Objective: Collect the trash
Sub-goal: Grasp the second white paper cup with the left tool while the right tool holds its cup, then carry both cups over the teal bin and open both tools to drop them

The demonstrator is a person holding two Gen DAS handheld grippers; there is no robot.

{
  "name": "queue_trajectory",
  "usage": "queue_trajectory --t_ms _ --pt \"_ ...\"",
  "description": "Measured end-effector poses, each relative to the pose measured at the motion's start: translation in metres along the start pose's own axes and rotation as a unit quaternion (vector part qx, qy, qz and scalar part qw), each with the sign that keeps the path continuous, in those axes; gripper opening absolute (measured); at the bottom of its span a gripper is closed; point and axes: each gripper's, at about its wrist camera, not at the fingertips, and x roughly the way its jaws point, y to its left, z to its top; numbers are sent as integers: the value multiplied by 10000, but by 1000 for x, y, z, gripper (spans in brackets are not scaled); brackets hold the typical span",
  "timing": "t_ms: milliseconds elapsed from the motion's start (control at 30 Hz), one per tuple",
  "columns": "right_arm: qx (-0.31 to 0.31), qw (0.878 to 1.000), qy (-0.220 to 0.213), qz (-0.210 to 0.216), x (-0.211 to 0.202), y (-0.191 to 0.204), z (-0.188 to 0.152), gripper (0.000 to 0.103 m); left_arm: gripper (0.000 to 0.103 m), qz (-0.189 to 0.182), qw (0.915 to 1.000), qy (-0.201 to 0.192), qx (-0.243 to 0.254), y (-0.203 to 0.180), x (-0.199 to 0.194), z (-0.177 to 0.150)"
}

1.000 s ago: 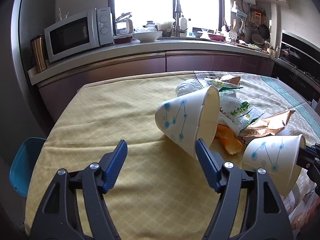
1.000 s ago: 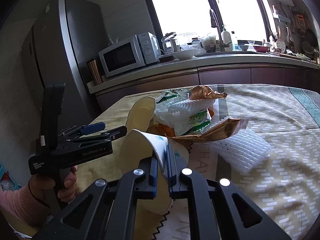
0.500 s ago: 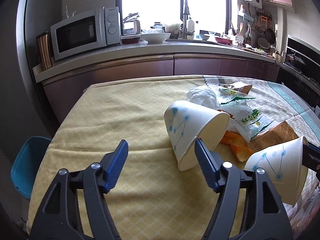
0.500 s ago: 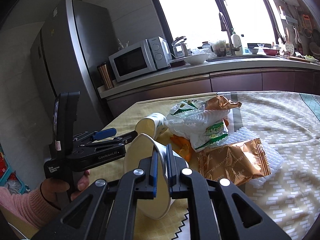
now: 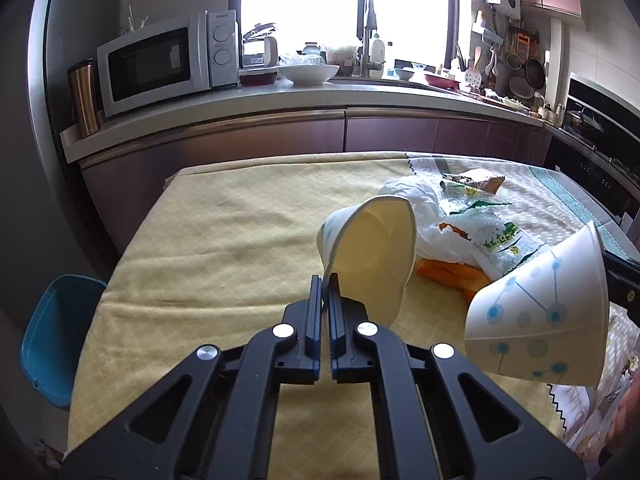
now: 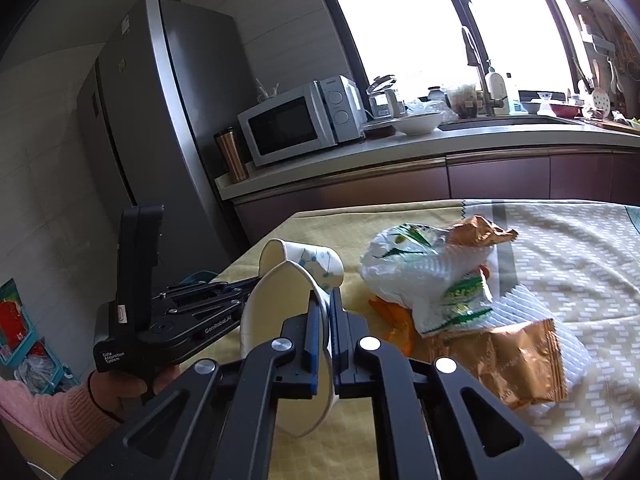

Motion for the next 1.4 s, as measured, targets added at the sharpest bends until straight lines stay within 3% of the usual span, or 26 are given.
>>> queue_trajectory --t_ms 167,333,733,1067,1400 --pt "-185 9989 74 429 23 23 18 3 3 144 9997 -123 -151 38 -30 3" --pt "-444 9945 230 917 60 56 35 3 3 711 9964 -235 -408 95 -63 1" --pt "-719 9686 989 2163 186 148 70 3 3 2035 9702 -163 -1304 229 -106 -20" --pt "-591 9554 1781 2279 281 205 67 3 3 2504 9516 276 -1760 293 -87 -48" --pt "-669 9430 2654 1895 350 240 35 4 3 2564 9437 898 -1890 319 -40 -78"
